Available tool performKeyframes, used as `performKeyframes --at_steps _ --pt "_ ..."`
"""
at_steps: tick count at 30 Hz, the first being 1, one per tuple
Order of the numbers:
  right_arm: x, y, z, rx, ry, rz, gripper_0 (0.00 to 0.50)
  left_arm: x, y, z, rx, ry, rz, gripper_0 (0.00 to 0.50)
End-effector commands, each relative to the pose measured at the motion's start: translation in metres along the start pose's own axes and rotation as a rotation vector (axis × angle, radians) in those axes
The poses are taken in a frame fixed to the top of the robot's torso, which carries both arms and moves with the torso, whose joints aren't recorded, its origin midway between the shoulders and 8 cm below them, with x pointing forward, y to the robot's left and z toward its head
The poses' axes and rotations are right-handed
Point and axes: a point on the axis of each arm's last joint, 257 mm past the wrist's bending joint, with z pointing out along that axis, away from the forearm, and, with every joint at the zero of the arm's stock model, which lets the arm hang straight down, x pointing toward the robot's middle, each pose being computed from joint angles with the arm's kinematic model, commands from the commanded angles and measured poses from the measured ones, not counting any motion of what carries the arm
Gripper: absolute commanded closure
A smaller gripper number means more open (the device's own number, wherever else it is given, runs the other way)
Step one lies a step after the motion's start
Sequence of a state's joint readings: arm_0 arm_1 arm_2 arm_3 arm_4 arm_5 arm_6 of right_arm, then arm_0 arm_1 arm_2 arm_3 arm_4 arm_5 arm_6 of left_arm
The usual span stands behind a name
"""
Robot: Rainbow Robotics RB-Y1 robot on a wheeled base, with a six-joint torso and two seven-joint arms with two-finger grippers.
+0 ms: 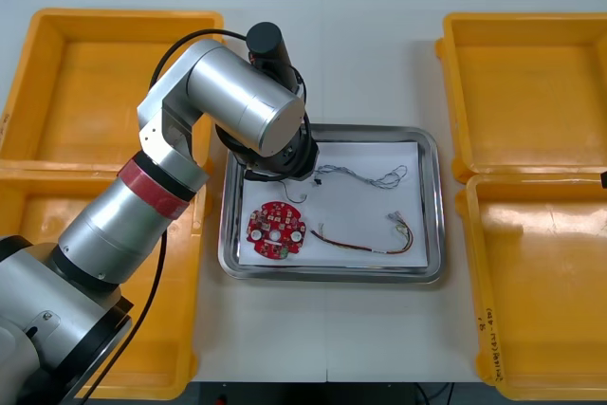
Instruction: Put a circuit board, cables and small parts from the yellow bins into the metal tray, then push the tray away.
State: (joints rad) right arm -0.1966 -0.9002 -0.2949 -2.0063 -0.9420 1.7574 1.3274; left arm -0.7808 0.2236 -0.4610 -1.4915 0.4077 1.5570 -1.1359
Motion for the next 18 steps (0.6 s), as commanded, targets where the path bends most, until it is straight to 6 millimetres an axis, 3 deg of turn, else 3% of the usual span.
performKeyframes --at_steps 1,7,18 --pt "-0.010 -0.012 -0.018 0.038 -0.040 -0.046 0.000 -0.012 -0.005 -0.012 0.019 -0.041 -0.072 0.000" --pt "-0.010 -0.012 -0.018 0.038 -0.040 -0.046 0.000 -0.023 0.011 -0.029 0.009 -0.043 -0.087 0.000" --pt "-0.010 -0.012 -0.018 0.038 -0.040 -0.046 0.000 -0.044 0.062 -0.088 -0.019 -0.045 -0.131 0.000"
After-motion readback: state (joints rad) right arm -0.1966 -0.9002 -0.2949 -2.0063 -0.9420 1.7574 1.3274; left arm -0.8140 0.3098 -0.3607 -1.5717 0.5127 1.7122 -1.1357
